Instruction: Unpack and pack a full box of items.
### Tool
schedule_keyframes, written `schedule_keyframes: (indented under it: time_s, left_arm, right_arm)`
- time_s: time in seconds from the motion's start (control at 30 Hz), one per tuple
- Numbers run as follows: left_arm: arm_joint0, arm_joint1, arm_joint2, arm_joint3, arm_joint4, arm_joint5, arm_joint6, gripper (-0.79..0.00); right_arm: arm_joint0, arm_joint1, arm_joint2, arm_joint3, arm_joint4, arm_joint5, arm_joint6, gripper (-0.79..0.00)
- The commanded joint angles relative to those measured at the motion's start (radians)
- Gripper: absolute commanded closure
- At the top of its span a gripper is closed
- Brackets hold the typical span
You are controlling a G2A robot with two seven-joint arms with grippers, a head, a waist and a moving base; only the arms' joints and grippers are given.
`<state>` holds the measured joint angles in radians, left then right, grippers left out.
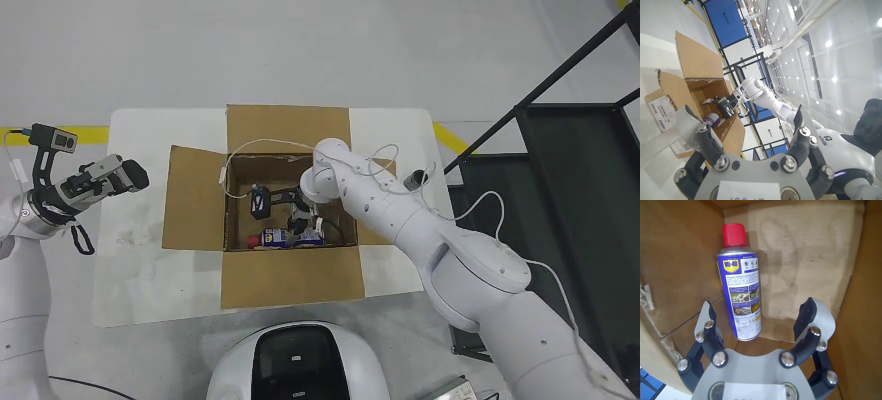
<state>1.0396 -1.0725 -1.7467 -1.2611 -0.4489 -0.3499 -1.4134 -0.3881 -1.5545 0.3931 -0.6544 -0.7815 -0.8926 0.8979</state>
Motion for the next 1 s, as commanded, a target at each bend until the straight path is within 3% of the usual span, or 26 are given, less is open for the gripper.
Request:
schedule_keyframes:
  time_s: [0.0,0.57,0.6,0.67,0.73,0.97]
  left_arm:
    - [0.0,0.0,0.0,0.0,0.0,0.0,0.0,-0.785]
    - [0.0,0.0,0.0,0.0,0.0,0.0,0.0,-0.785]
    - [0.0,0.0,0.0,0.0,0.0,0.0,0.0,-0.785]
    - [0.0,0.0,0.0,0.0,0.0,0.0,0.0,-0.785]
    - [0.0,0.0,0.0,0.0,0.0,0.0,0.0,-0.785]
    - [0.0,0.0,0.0,0.0,0.0,0.0,0.0,-0.785]
  right_arm:
    - [0.0,-0.011,-0.011,0.02,-0.011,-0.003,-0.012,-0.785]
    - [0.011,-0.107,-0.078,0.201,-0.121,-0.025,-0.17,-0.785]
    - [0.014,-0.111,-0.08,0.21,-0.125,-0.029,-0.176,-0.754]
    - [0.02,-0.119,-0.083,0.229,-0.134,-0.038,-0.188,-0.342]
    - [0.025,-0.127,-0.086,0.247,-0.143,-0.042,-0.196,0.0]
    - [0.049,-0.145,-0.087,0.302,-0.166,-0.053,-0.229,0.0]
